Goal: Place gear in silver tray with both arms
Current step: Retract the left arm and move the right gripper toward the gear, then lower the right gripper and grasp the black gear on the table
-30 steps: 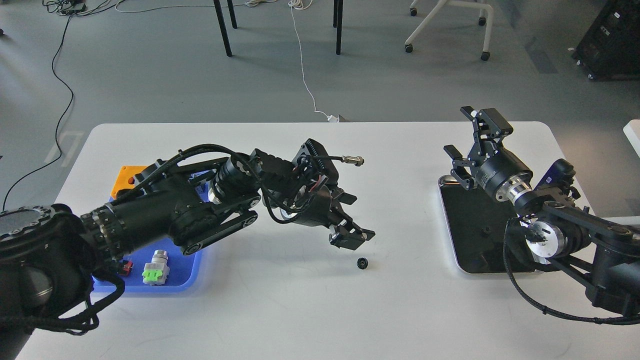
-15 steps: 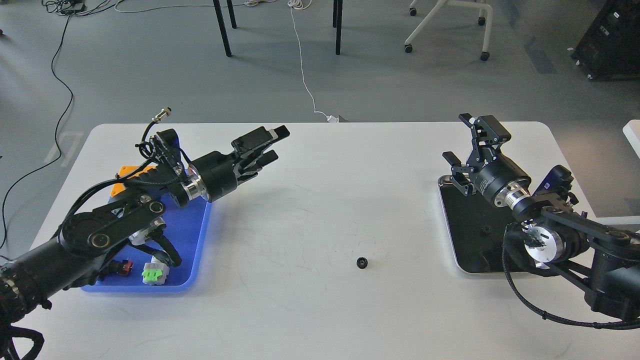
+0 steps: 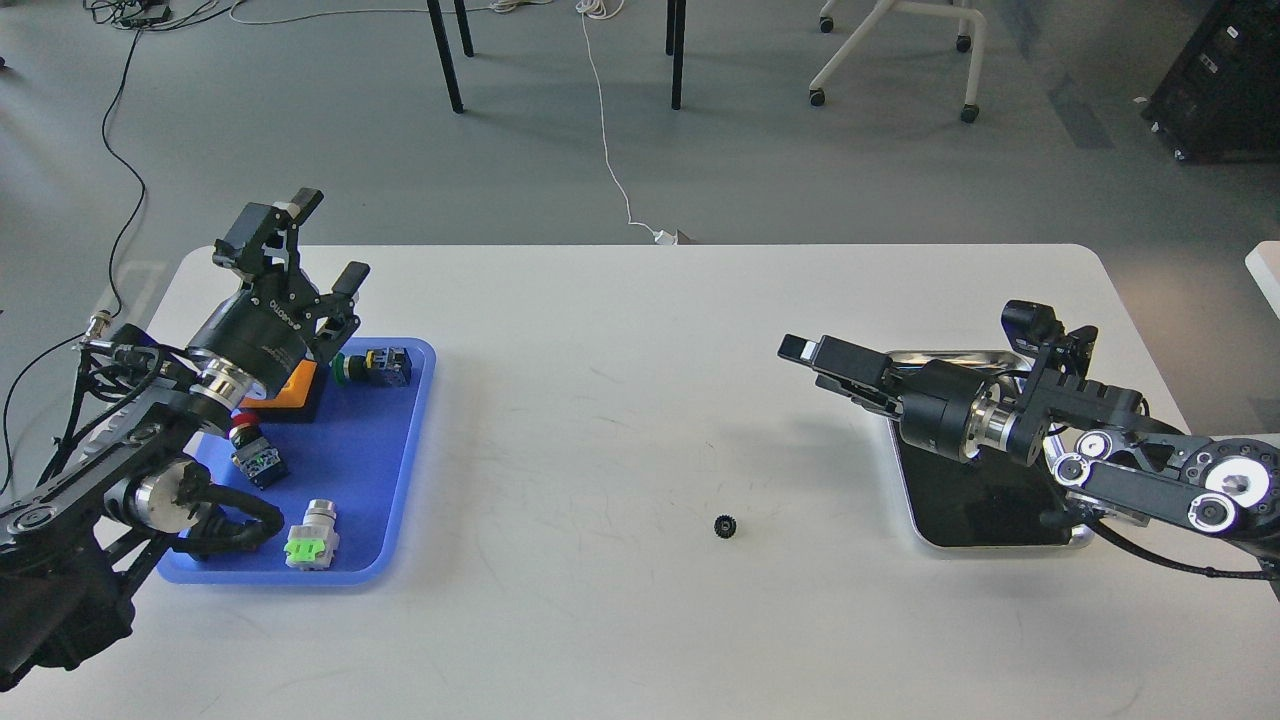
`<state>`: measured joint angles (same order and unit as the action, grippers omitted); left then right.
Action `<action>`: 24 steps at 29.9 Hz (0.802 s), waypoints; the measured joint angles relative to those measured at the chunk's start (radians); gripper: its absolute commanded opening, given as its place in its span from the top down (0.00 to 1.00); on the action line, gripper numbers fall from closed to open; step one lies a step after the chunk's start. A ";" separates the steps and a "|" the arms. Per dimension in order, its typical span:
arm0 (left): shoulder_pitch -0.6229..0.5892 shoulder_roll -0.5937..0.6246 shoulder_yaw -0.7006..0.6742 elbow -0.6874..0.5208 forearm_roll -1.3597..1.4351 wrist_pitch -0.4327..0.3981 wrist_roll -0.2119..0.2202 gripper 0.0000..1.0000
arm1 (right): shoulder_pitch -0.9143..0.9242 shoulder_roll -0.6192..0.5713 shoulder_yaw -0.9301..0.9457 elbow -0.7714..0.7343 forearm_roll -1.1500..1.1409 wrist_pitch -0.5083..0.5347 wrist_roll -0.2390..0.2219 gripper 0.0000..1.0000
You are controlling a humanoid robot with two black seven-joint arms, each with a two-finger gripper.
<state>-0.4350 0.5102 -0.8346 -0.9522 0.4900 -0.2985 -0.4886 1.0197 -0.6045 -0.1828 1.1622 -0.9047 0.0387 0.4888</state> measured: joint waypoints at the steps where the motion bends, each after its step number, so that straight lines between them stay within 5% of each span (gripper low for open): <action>1: 0.001 0.004 0.000 0.000 -0.007 -0.001 0.000 0.00 | 0.056 0.010 -0.066 0.001 -0.021 0.000 0.000 0.02; 11: 0.019 0.017 -0.004 -0.021 -0.015 -0.001 0.000 0.00 | 0.427 0.286 -0.524 0.003 -0.243 -0.012 0.000 0.02; 24: 0.019 0.016 -0.005 -0.025 -0.015 0.000 0.000 0.00 | 0.529 0.502 -0.778 -0.007 -0.362 -0.129 0.000 0.07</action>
<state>-0.4156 0.5265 -0.8395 -0.9774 0.4754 -0.2990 -0.4886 1.5490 -0.1028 -0.9613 1.1548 -1.2662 -0.0902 0.4888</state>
